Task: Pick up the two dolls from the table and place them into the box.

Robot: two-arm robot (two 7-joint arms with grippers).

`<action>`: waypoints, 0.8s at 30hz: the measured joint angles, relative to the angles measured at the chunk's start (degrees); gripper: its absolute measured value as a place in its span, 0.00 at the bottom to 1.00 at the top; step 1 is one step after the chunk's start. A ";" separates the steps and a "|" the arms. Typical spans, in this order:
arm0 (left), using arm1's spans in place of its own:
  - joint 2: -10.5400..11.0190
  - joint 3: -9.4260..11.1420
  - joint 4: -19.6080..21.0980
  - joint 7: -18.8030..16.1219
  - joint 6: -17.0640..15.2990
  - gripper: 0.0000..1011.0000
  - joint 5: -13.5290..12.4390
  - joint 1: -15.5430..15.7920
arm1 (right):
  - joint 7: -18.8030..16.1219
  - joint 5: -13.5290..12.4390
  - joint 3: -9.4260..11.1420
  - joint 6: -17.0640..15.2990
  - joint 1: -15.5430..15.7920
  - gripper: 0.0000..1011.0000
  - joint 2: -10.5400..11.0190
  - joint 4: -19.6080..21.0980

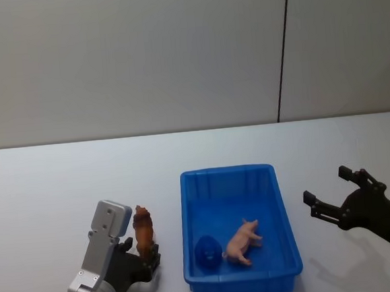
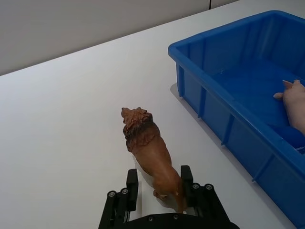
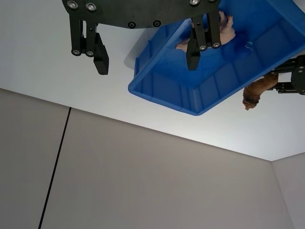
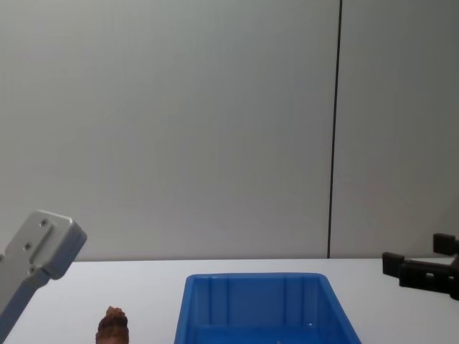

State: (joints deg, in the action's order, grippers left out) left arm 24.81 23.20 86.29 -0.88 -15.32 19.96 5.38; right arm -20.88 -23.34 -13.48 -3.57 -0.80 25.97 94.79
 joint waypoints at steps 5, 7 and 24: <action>-0.02 -0.16 -0.51 0.46 0.69 0.45 -0.01 -0.06 | 0.00 0.00 0.00 0.00 0.00 0.99 0.00 0.00; -0.02 -0.21 -0.57 0.61 0.91 0.41 -0.03 -0.08 | 0.00 0.00 0.00 0.00 0.00 0.99 0.00 0.00; 0.97 -1.69 2.06 1.72 4.36 0.30 -1.67 -0.01 | 0.00 0.00 0.00 0.00 0.00 0.99 0.00 0.00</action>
State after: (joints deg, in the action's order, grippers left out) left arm 25.79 21.51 88.35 0.84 -10.96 18.29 5.37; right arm -20.88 -23.34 -13.48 -3.57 -0.80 25.97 94.79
